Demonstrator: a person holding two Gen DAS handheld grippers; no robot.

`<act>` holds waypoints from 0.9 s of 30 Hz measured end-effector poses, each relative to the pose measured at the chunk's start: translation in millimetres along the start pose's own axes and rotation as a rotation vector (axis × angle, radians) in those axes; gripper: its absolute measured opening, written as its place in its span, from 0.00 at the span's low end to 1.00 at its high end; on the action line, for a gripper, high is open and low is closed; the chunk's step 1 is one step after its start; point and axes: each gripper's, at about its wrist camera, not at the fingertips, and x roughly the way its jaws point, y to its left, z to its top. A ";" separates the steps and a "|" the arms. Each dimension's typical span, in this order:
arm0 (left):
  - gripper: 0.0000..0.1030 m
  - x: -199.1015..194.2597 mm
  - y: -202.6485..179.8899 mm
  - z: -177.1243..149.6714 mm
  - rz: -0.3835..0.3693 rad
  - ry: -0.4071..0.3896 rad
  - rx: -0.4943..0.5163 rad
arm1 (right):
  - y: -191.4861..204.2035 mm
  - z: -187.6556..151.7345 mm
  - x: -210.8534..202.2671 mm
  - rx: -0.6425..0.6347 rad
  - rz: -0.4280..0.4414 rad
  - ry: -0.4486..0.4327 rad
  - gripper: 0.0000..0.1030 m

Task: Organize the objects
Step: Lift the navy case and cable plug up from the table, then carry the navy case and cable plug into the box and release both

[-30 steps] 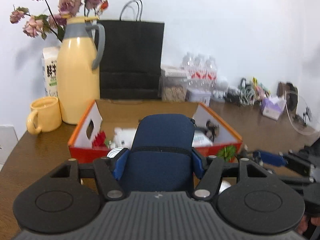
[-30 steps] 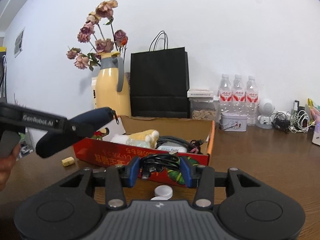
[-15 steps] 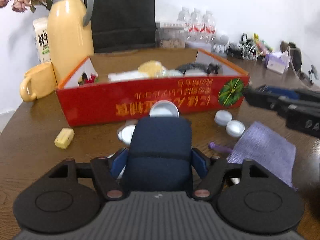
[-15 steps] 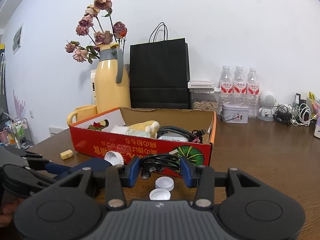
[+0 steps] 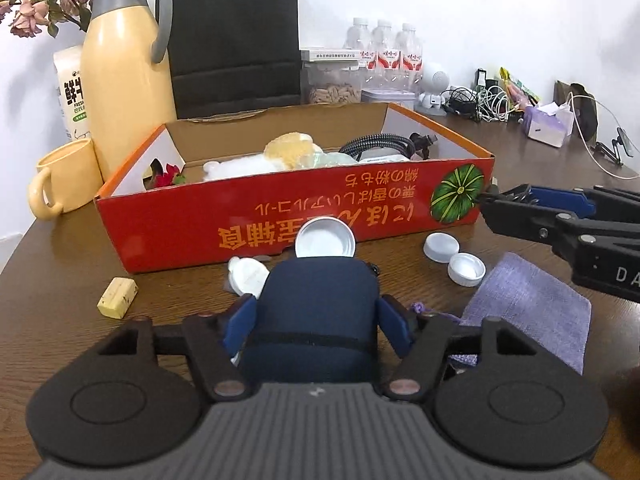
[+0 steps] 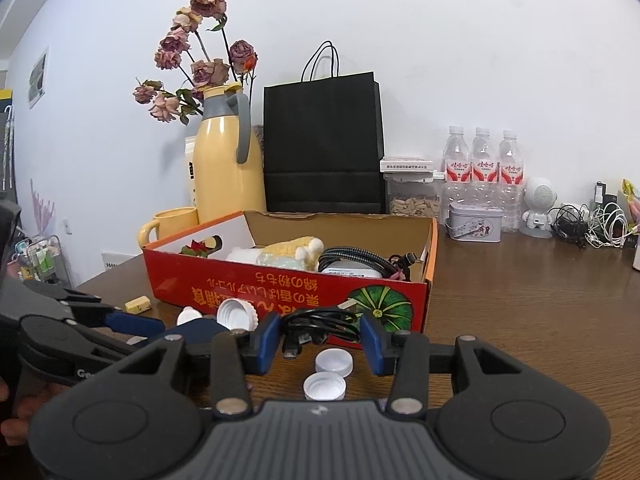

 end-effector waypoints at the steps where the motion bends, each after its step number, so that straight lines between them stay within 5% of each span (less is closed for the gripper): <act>1: 0.62 -0.9 0.1 -0.5 0.001 -0.003 -0.003 | 0.2 -0.1 0.0 0.000 0.000 0.001 0.41; 7: 0.77 -6.3 0.3 -3.7 0.015 -0.013 -0.016 | 0.0 0.1 1.1 -0.003 0.002 0.006 0.41; 11: 0.76 -0.7 2.0 -6.7 0.008 0.012 -0.025 | 0.5 0.0 1.2 -0.005 0.003 0.008 0.41; 15: 0.64 -1.5 2.7 -7.5 0.009 0.005 -0.030 | 0.9 -0.1 1.2 -0.006 0.003 0.007 0.41; 27: 0.60 -44.9 8.5 19.4 0.017 -0.153 -0.055 | 3.4 10.1 -6.7 -0.026 0.011 -0.041 0.41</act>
